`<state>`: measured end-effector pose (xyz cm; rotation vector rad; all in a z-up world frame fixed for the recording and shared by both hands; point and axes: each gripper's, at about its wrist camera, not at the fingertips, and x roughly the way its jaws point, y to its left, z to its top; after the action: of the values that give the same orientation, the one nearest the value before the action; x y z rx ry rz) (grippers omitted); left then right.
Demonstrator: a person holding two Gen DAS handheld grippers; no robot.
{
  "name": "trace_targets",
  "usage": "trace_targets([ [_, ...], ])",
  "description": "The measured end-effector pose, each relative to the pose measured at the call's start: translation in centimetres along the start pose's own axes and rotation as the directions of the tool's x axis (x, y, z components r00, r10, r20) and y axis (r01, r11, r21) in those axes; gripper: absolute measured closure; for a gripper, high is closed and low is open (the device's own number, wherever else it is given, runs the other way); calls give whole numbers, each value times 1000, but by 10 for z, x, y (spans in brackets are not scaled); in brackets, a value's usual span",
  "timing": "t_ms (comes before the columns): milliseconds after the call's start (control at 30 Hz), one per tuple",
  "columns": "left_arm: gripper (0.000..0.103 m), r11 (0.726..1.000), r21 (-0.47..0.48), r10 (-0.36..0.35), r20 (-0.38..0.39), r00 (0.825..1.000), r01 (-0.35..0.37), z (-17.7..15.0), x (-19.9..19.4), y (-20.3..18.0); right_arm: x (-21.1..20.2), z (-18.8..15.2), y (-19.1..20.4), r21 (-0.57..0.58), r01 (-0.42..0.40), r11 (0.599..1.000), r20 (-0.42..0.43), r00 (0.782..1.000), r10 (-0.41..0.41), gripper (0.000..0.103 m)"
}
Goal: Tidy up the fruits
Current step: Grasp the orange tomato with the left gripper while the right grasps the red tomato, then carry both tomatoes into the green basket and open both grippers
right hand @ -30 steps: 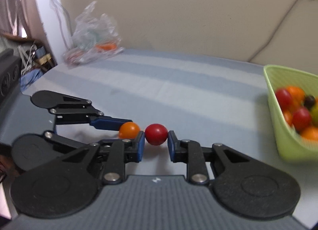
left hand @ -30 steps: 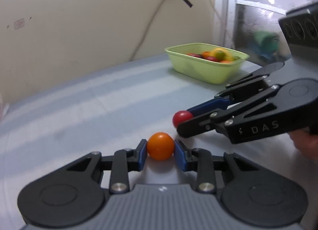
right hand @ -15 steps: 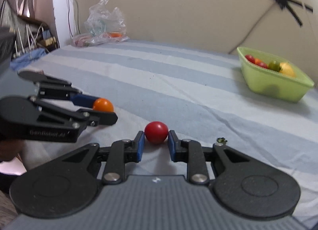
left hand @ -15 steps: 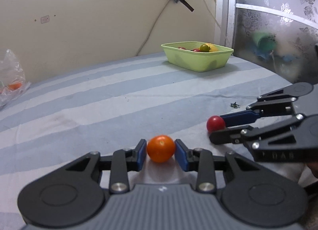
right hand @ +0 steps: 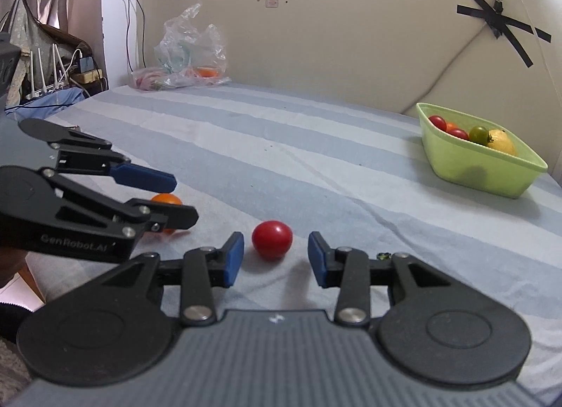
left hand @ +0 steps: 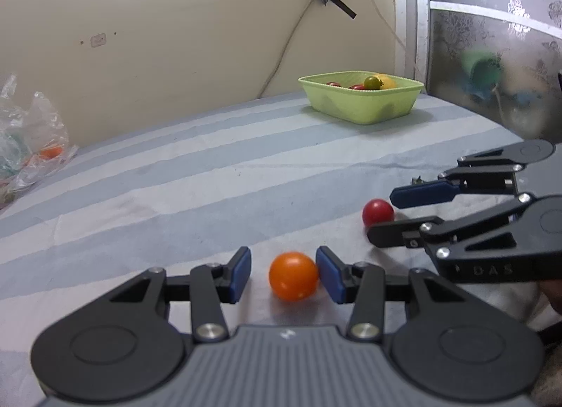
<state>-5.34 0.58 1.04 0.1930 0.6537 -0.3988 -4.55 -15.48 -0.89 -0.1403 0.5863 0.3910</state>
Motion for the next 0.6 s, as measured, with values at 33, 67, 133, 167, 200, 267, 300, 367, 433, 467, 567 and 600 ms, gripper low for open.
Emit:
trace_targets([
  [33, 61, 1000, 2, 6, -2, 1000, -6, -1, 0, 0, 1, 0, 0, 0, -3, 1000, -1, 1000, 3, 60],
  [67, 61, 1000, 0, 11, -8, 1000, -11, -2, -1, -1, 2, 0, -1, 2, -7, 1000, -2, 1000, 7, 60],
  [133, 62, 1000, -9, 14, -22, 1000, -14, -4, 1, -1, 2, 0, -1, 3, -14, 1000, -3, 1000, 14, 60],
  [167, 65, 1000, -13, 12, -21, 1000, -12, -5, 1, -1, 3, 0, -1, 3, -18, 1000, -4, 1000, 18, 60],
  [200, 69, 1000, -14, 5, -17, 1000, -5, -6, 1, -2, 3, -1, -1, 4, -21, 1000, -6, 1000, 21, 60],
  [267, 73, 1000, -4, 2, -14, 1000, -2, -4, 2, -4, 3, -2, -3, 4, -26, 1000, -6, 1000, 26, 69],
  [300, 73, 1000, 4, 6, -14, 1000, -6, -3, 3, -5, 3, -3, -4, 2, -26, 1000, -4, 1000, 26, 75],
  [367, 74, 1000, 9, 2, -19, 1000, -2, 3, 8, -5, 3, -2, -7, 3, -31, 1000, 1, 1000, 31, 75],
  [433, 74, 1000, 3, -11, -19, 1000, 11, 13, 15, -3, 2, -1, -12, 23, -37, 999, 7, 999, 37, 75],
  [467, 74, 1000, -4, -25, -14, 1000, 25, 22, 20, -2, 2, 0, -16, 40, -41, 998, 11, 999, 40, 75],
  [567, 74, 998, -6, -67, 16, 998, 67, 54, 37, -2, 0, 7, -32, 90, -34, 995, 39, 999, 30, 75],
  [600, 74, 997, 0, -76, 29, 997, 76, 66, 43, -3, -1, 10, -40, 104, -19, 994, 53, 998, 14, 75],
])
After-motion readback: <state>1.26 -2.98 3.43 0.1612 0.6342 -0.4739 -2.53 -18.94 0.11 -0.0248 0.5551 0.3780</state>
